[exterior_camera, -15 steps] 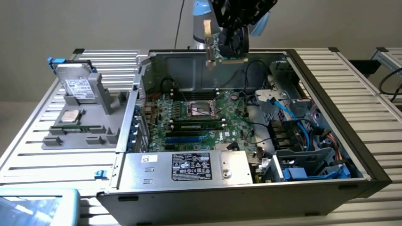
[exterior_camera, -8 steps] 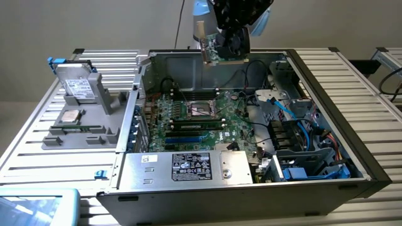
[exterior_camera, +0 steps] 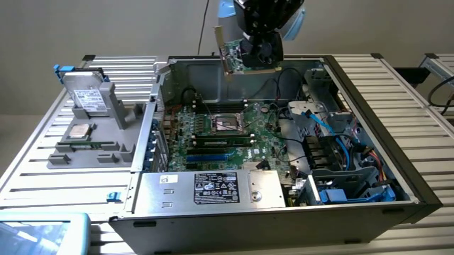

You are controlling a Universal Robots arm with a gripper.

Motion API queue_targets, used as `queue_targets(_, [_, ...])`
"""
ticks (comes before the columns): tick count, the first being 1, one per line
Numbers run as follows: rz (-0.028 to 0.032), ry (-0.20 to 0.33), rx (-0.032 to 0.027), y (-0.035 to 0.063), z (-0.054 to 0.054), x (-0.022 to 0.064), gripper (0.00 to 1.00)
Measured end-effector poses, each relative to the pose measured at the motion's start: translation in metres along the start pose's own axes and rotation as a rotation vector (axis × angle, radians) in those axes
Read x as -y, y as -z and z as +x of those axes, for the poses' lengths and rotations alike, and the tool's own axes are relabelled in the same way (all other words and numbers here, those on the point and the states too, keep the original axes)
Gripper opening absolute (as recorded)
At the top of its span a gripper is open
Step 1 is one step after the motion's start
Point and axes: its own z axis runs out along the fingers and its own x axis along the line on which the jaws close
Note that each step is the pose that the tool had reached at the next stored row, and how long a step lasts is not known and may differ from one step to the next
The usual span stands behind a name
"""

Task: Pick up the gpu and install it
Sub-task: 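Insert the gpu into the slot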

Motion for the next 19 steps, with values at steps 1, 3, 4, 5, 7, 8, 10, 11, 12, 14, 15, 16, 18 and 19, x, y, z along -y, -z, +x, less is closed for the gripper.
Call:
queue_targets(1, [-0.0015, 0.016, -0.0027, 0.0000, 0.0000, 0.0000, 0.28])
queue_targets(3, [-0.0044, 0.062, -0.0127, -0.0003, -0.0001, 0.0000, 0.28])
queue_targets(4, [-0.0038, 0.079, -0.0180, -0.0005, -0.0001, 0.0001, 0.28])
queue_targets(5, [-0.0033, 0.095, -0.0233, -0.0008, -0.0001, 0.0002, 0.28])
queue_targets(7, [-0.0022, 0.127, -0.0339, -0.0014, -0.0002, 0.0003, 0.28])
queue_targets(8, [-0.0015, 0.142, -0.0395, -0.0016, -0.0002, 0.0004, 0.28])
queue_targets(10, [-0.0001, 0.174, -0.0506, -0.0021, -0.0003, 0.0005, 0.28])
queue_targets(11, [0.0004, 0.190, -0.0561, -0.0024, -0.0003, 0.0006, 0.28])
queue_targets(12, [0.0010, 0.206, -0.0616, -0.0028, -0.0003, 0.0007, 0.28])
queue_targets(14, [0.0024, 0.239, -0.0733, -0.0033, -0.0004, 0.0008, 0.28])
queue_targets(15, [0.0030, 0.254, -0.0788, -0.0036, -0.0004, 0.0009, 0.28])
queue_targets(16, [0.0036, 0.271, -0.0846, -0.0039, -0.0004, 0.0010, 0.28])
queue_targets(18, [0.0050, 0.304, -0.0965, -0.0045, -0.0005, 0.0012, 0.28])
queue_targets(19, [0.0056, 0.320, -0.1021, -0.0048, -0.0005, 0.0012, 0.28])
